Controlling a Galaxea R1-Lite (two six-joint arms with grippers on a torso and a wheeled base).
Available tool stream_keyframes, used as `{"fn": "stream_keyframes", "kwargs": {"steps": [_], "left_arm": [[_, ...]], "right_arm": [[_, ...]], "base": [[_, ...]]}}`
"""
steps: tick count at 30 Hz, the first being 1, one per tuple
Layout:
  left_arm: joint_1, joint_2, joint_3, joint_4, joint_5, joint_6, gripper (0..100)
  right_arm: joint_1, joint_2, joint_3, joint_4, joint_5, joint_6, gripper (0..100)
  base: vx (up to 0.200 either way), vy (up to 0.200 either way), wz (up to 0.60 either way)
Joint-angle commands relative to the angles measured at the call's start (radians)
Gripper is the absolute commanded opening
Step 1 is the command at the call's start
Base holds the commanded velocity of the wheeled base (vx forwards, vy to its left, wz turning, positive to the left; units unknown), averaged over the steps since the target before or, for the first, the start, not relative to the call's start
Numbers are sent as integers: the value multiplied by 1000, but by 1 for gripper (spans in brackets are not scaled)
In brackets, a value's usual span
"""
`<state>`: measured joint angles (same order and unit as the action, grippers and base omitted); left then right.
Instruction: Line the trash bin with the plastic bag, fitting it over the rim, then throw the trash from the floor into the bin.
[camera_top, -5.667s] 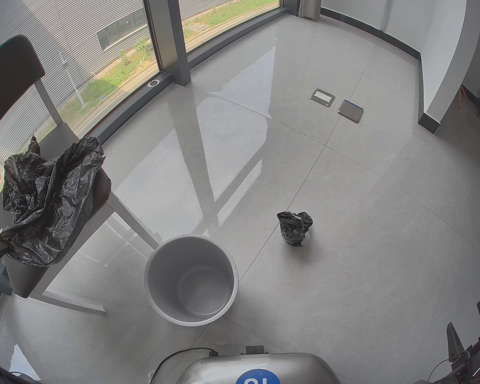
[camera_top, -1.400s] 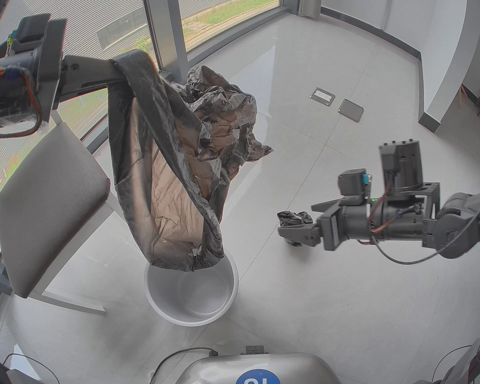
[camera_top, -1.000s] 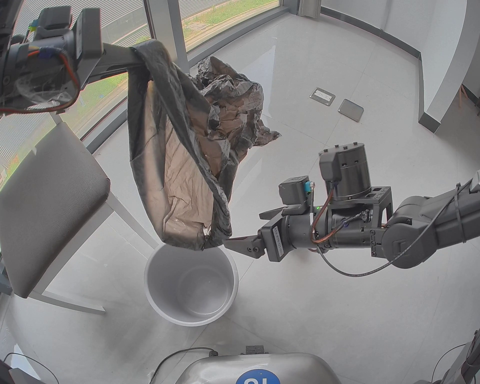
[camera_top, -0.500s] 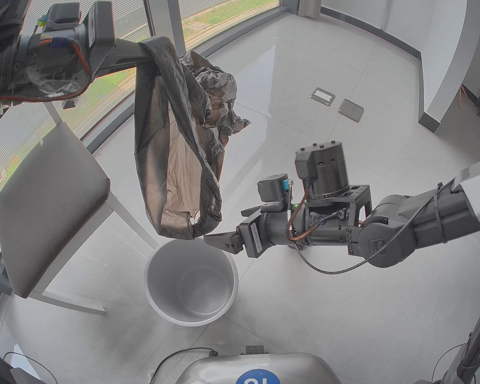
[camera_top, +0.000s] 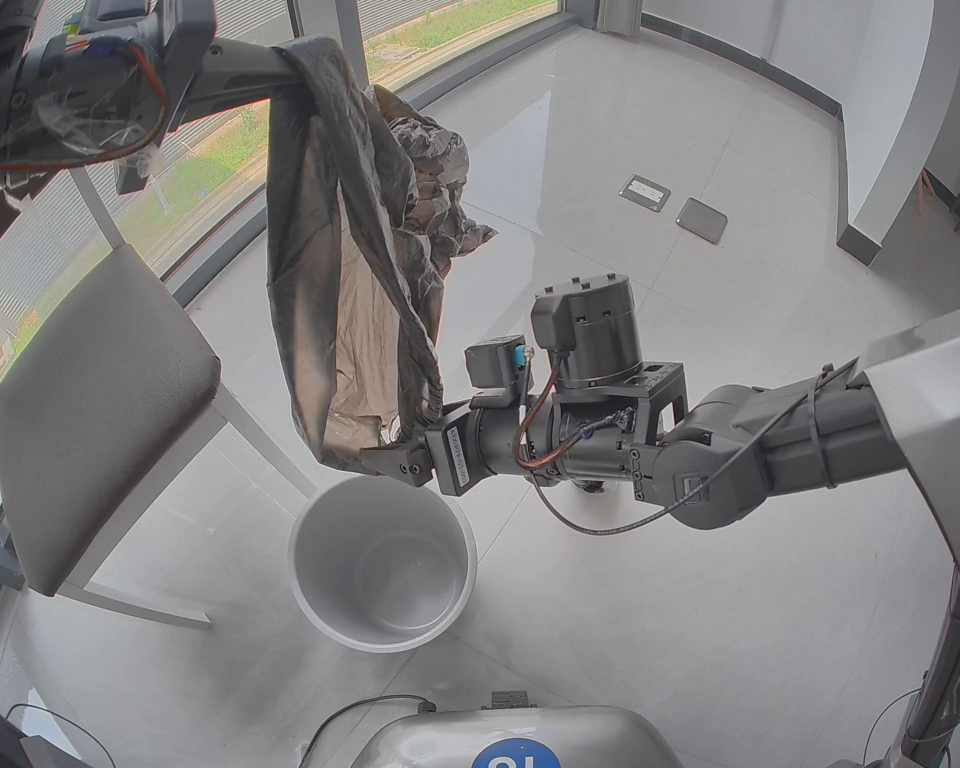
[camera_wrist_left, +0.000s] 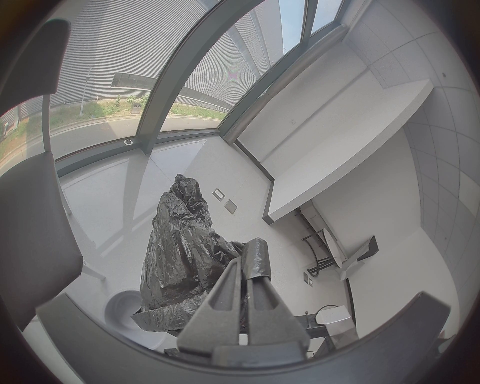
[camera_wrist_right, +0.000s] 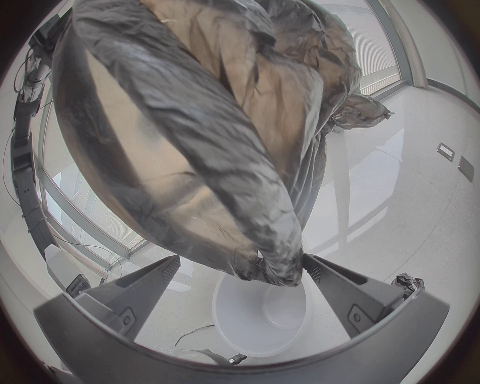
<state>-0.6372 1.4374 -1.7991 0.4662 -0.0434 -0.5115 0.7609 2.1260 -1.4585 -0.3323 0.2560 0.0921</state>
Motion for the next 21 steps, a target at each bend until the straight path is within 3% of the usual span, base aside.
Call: {"fn": "stream_keyframes", "kwargs": {"steps": [1,13,14,21], "left_arm": [[-2,-2,-12,-1,-3,-10,0],[-4,-3,-14,0,-3,-15,0],[-4,-3,-16,-1,-3,-15,0],[-4,-3,-16,-8,-4,-15,0]], "right_arm": [[-12,8,-2,1,0,-5,100],[-58,17,-17,-5,0,-22,100],[-64,20,-16,-8,0,-28,0],[-91,19,-16,-8,2,-46,0]], "base": [[0,0,0],[0,0,0],[0,0,0],[0,0,0]]}}
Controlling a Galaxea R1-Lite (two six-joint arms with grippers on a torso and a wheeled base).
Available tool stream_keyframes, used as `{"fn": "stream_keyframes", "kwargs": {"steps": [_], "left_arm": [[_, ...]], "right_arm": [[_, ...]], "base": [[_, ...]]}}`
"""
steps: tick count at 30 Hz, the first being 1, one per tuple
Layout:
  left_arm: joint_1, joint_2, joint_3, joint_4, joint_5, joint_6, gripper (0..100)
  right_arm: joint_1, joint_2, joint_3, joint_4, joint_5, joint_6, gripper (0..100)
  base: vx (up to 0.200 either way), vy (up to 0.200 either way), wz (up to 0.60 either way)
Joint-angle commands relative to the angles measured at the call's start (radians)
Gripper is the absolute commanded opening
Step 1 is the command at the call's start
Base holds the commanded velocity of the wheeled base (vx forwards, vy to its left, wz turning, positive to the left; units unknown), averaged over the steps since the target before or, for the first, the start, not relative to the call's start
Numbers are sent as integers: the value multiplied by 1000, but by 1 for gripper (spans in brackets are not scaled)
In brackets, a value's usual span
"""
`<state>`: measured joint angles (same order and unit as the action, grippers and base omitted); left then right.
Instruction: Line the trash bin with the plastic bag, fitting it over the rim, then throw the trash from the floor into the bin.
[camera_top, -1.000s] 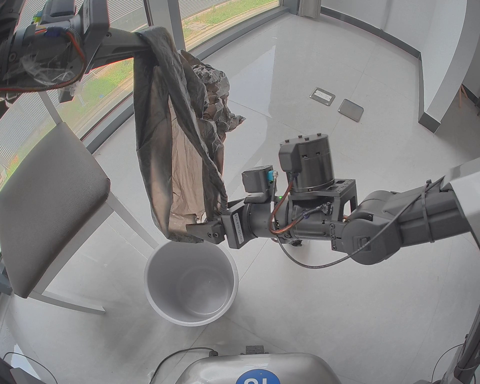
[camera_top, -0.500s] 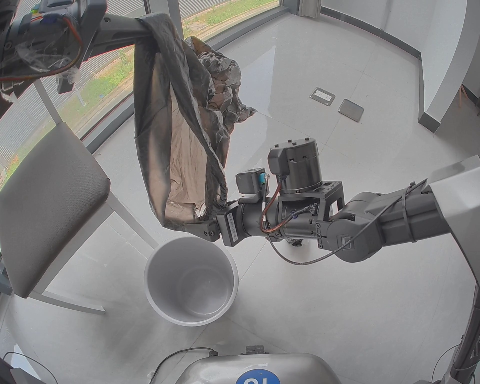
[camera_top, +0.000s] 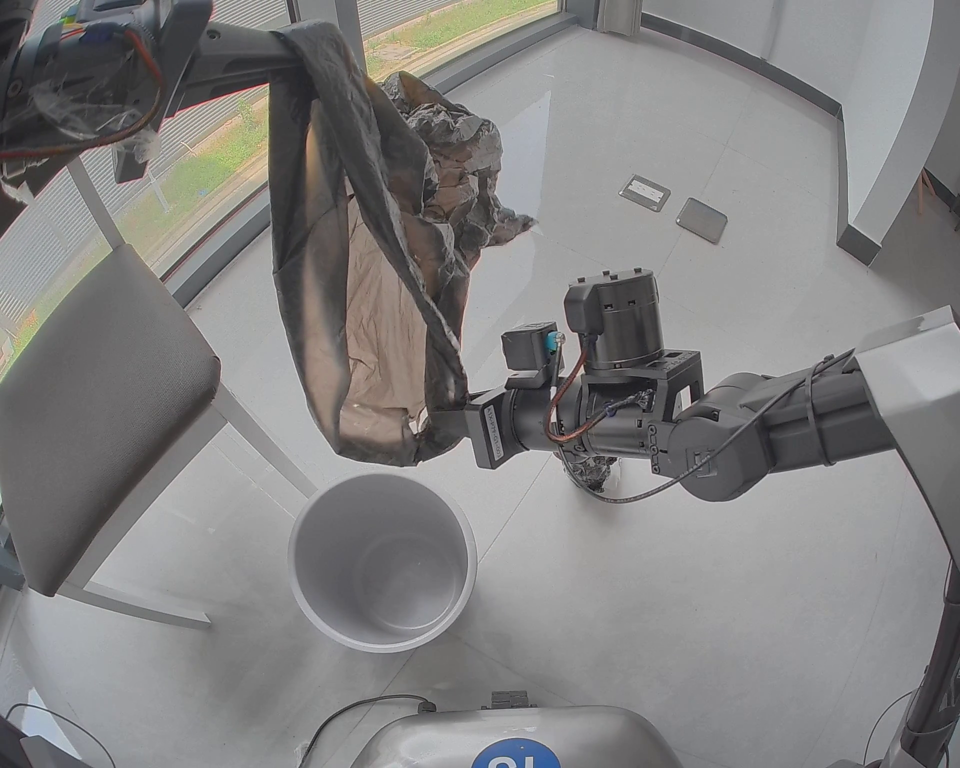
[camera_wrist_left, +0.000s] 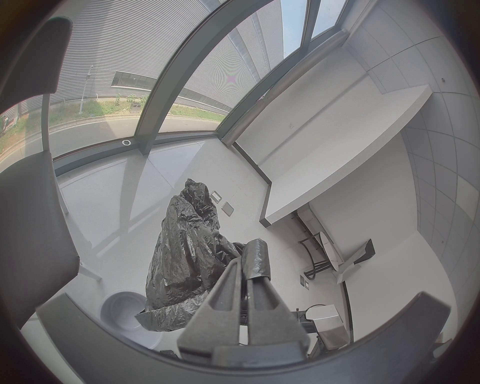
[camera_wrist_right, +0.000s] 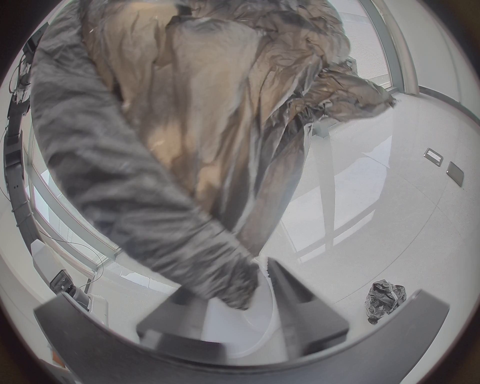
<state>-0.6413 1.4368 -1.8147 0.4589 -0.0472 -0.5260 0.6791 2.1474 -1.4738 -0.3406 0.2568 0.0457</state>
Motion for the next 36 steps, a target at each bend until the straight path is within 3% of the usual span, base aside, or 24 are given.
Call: {"fn": "stream_keyframes", "kwargs": {"steps": [1,11,17,24,36], "left_arm": [[0,-3,0,0,0,-2,0],[2,-6,21,15,3,-22,0],[3,-42,130,230,15,96,0],[3,-58,141,515,66,176,0],[5,-151,147,718,79,176,0]], "right_arm": [[-9,-1,0,0,1,0,0],[0,-20,52,-1,1,-1,0],[43,-172,291,5,2,-49,0],[102,-271,494,65,4,-79,0],[206,-155,399,66,6,-70,0]], "base": [[0,0,0],[0,0,0],[0,0,0],[0,0,0],[0,0,0]]}}
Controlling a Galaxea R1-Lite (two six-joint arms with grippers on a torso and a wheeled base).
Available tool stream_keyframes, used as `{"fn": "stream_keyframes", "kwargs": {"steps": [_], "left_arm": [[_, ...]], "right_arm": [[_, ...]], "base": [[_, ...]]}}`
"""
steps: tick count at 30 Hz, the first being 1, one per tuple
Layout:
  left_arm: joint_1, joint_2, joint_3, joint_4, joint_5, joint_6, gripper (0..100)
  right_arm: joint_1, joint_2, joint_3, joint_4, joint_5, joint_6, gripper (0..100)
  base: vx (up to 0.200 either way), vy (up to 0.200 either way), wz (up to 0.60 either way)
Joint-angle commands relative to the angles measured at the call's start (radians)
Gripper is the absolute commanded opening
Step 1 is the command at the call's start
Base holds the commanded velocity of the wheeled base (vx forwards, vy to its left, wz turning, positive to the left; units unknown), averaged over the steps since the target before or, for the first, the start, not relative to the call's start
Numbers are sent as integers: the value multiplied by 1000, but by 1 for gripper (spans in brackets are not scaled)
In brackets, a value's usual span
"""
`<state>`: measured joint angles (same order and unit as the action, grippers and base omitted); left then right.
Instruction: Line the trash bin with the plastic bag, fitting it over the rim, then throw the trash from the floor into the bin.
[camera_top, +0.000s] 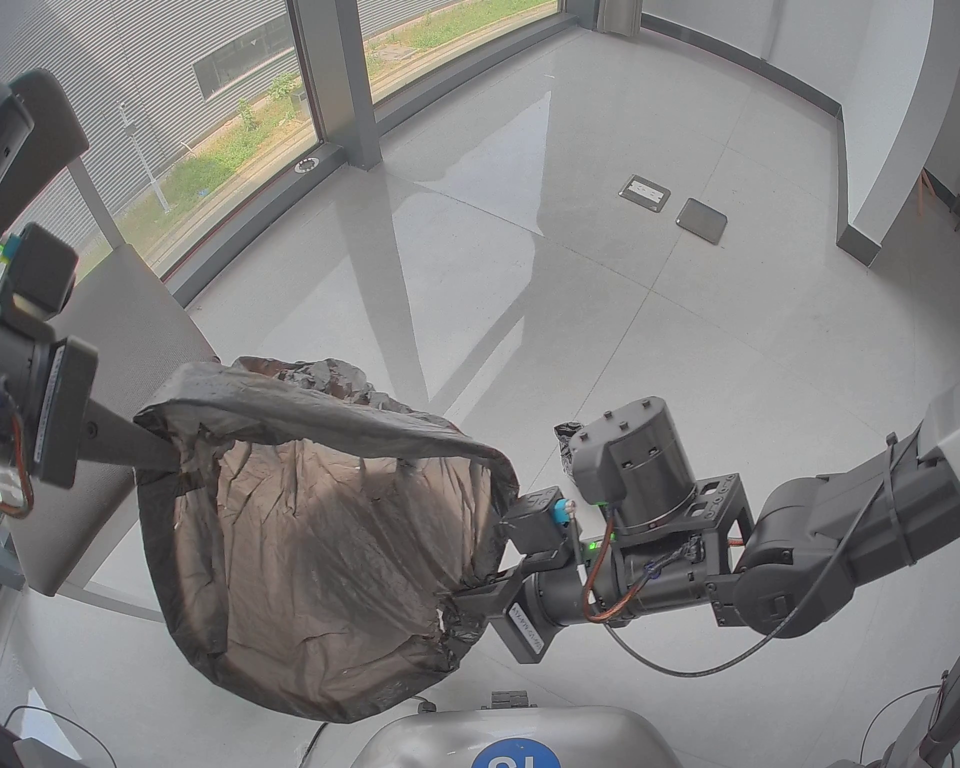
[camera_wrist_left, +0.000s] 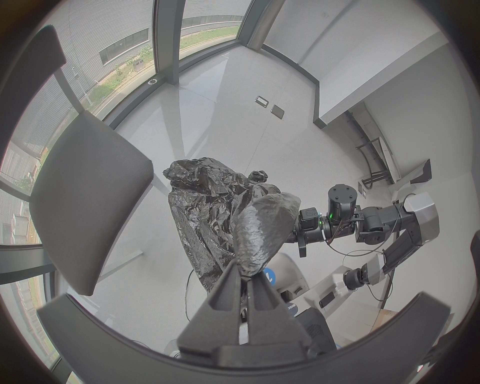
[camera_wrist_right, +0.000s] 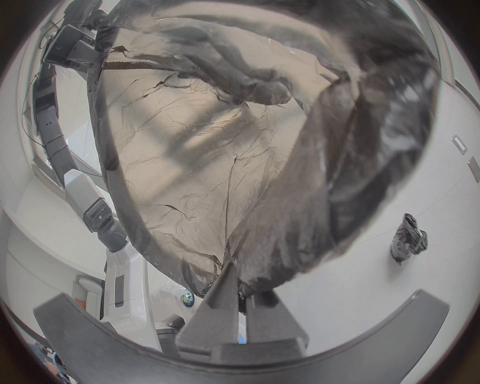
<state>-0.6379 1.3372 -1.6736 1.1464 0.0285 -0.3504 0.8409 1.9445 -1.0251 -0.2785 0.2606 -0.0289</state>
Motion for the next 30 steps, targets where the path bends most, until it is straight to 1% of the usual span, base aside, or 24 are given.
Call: {"fn": "stream_keyframes", "kwargs": {"steps": [1,4,7,9,13,15,18,22,30], "left_arm": [[1,-53,5,35,4,1,0],[1,-62,-9,52,8,2,0],[0,-78,-28,125,4,4,0],[-2,-90,-20,153,-6,2,0],[-3,-92,15,164,-25,1,0],[-3,-89,18,164,-27,1,0],[-5,-46,23,161,-50,1,0],[-23,7,22,145,-64,-4,0],[-16,115,22,64,-114,-9,0]], "right_arm": [[50,53,-58,5,2,4,0],[73,70,-84,10,12,7,0],[107,80,-113,55,35,12,0],[121,80,-113,73,40,18,0],[129,82,-102,85,43,18,0],[129,82,-101,90,43,18,0],[126,103,-101,104,43,20,0],[113,134,-96,101,43,32,0],[53,174,-73,101,43,46,0]], "base": [[0,0,0],[0,0,0],[0,0,0],[0,0,0],[0,0,0],[0,0,0],[0,0,0],[0,0,0],[0,0,0]]}}
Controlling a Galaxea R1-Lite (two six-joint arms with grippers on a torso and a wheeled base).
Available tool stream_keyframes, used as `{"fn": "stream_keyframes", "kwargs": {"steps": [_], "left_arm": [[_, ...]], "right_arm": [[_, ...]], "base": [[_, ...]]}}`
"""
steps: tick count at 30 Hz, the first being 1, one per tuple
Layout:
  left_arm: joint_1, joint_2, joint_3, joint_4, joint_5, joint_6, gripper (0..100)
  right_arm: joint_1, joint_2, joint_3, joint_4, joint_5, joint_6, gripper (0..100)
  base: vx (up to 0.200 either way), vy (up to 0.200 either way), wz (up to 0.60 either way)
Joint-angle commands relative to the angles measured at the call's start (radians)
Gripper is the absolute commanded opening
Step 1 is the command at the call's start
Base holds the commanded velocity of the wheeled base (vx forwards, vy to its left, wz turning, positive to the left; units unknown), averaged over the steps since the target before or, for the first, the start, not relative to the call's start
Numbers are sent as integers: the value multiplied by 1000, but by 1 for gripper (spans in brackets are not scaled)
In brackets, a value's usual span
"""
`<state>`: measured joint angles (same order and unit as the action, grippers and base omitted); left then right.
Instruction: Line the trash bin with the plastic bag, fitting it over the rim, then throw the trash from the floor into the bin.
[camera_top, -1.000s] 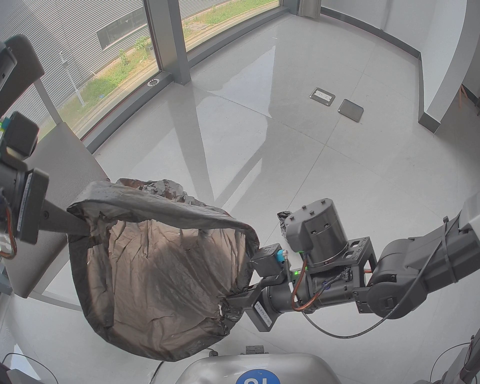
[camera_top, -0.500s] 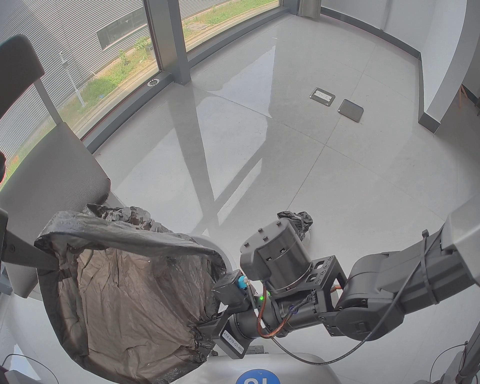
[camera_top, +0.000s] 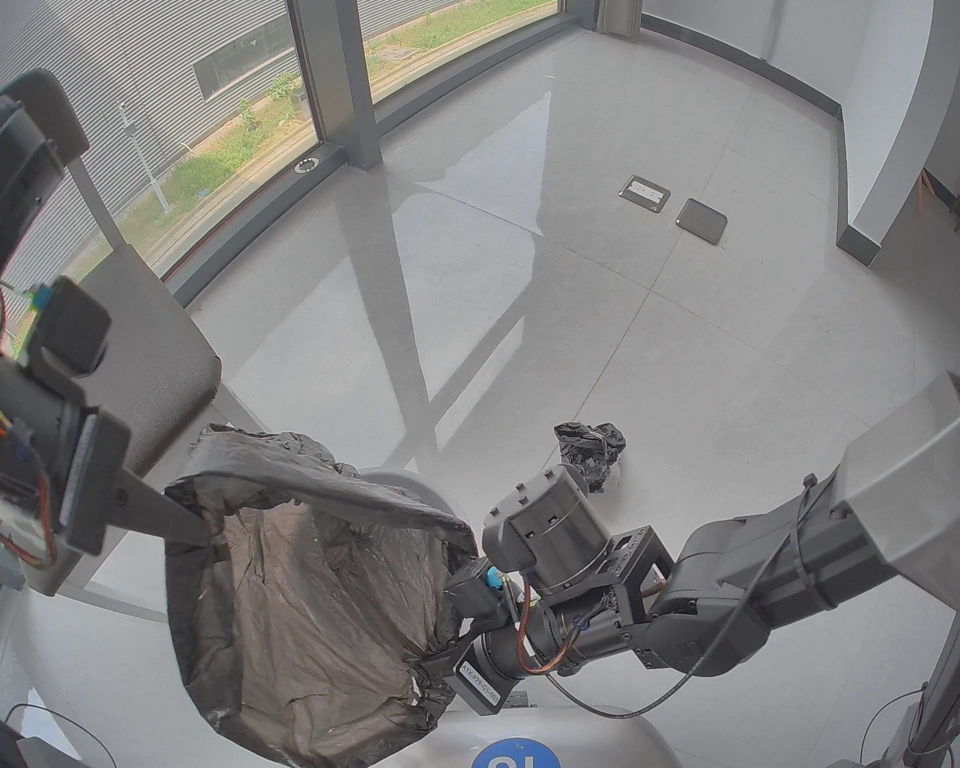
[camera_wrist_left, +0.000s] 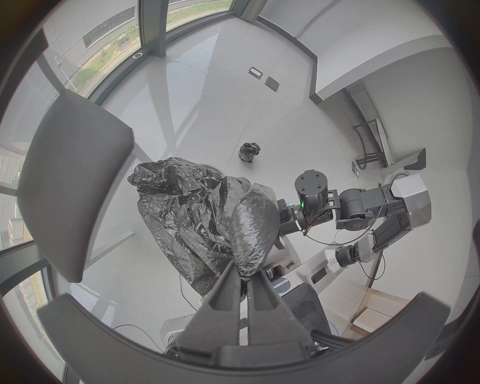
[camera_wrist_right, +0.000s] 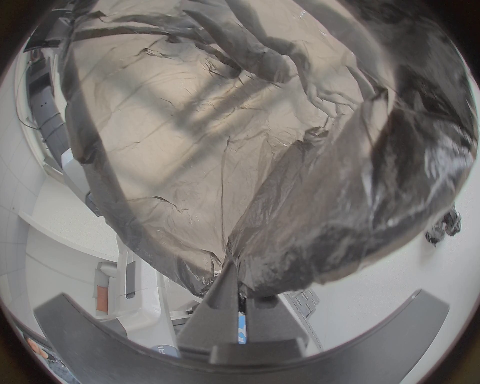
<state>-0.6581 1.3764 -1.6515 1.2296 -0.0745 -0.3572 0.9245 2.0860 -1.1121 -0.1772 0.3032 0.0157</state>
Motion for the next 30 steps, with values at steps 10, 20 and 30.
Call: {"fn": "stream_keyframes", "kwargs": {"steps": [10,20,30], "left_arm": [[40,236,-8,-91,-88,-3,0],[89,363,-56,-114,-111,-40,0],[91,368,-93,8,-111,-75,0]], "right_arm": [[-104,39,110,-2,-3,3,0],[-171,-12,152,-4,-4,1,0],[-203,-6,80,-2,-4,0,0]], "base": [[0,0,0],[0,0,0],[0,0,0]]}}
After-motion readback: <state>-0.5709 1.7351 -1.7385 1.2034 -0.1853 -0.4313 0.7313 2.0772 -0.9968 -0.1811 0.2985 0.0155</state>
